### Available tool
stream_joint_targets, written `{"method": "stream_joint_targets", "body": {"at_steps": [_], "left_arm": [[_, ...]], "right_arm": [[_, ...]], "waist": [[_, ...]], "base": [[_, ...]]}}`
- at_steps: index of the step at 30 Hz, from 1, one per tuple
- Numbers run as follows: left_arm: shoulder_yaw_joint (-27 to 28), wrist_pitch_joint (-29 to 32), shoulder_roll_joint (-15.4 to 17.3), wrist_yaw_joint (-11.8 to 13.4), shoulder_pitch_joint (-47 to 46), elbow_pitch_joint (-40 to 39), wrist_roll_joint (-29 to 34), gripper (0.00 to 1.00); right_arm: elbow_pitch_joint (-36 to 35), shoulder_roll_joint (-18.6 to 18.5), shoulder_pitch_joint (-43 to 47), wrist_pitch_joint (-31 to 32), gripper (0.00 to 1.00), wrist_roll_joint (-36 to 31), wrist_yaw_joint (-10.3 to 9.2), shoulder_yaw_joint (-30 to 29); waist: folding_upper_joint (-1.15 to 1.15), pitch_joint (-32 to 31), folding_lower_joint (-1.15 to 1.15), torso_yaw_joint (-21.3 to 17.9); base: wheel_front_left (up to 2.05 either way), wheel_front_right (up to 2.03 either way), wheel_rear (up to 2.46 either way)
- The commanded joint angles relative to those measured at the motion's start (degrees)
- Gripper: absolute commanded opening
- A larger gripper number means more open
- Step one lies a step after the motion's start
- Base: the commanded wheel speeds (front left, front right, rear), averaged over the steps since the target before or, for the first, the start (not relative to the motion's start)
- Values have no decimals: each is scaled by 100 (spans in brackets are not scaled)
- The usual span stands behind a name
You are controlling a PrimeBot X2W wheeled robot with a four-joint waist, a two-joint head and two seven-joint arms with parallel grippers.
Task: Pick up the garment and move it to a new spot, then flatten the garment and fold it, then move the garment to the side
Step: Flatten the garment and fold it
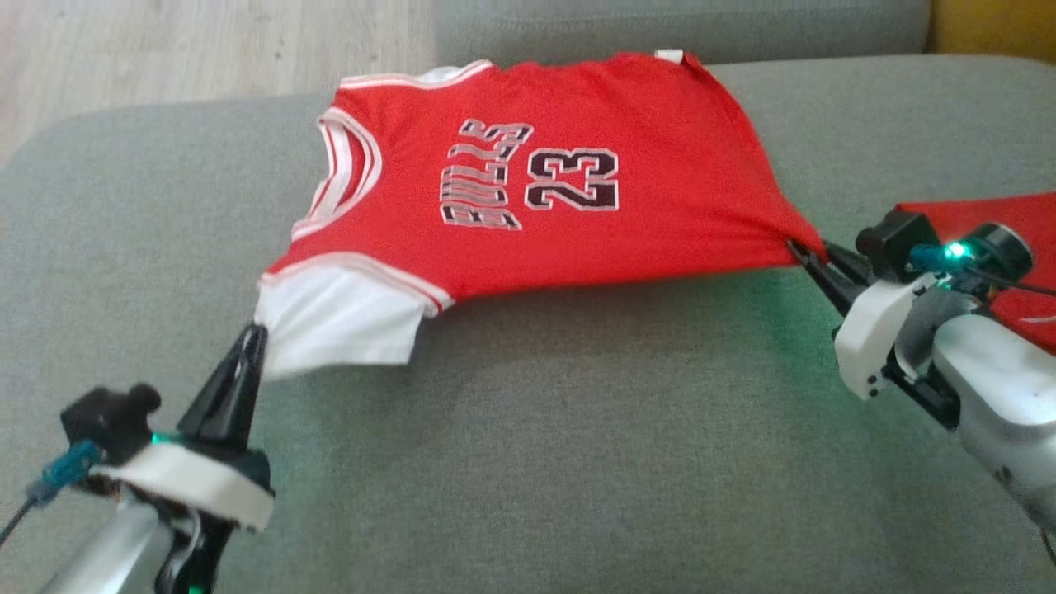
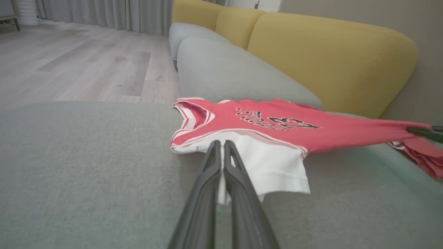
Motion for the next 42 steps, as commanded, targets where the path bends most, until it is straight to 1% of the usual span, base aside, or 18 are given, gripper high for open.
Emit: {"method": "stream_joint_targets", "body": {"at_steps": [1,5,10,15,19,22,30,35,42], "left_arm": [[199,13,334,41,-9,-219,-30,0],[133,165,451,56,373,-542,-152,0],[62,305,647,111,800,-1004,-220,0],[52,381,813,142,1176,-1404,-358,0],[98,409,924,179,1277,-1670,-414,0],[132,412,962,223,1192,-1794,-369,0],[216,477,942,277,545,-1820,-186,0],[171,605,918,246,84,-1654,-47,0],[-26,901,881,124,-821,-1119,173,0]], "right_arm": [[-177,-228,94,61,0,178,-5,122],[-543,-545,188,315,0,626,-5,601],[-1283,-1058,325,739,0,1245,-5,1174],[-2180,-1611,541,1135,0,1620,-5,1380],[-2523,-1878,583,1201,0,1775,-5,1406],[-2589,-1926,537,1182,0,1806,-5,1412],[-2434,-1786,163,1114,0,1782,-5,1411],[-2257,-1678,-67,1086,0,1792,-5,1406],[-1841,-1399,-473,1193,0,1890,-5,1401]], "waist": [[-1,-109,0,0],[-1,-291,0,7],[-1,-457,0,9],[-1,-573,0,13],[-1,-537,0,1],[-1,-471,0,-14],[-1,-135,0,-35],[-1,70,0,-52],[-1,439,0,-137]], "base": [[0,0,0],[0,0,0],[0,0,0],[0,0,0],[0,0,0],[0,0,0],[0,0,0],[0,0,0],[0,0,0]]}}
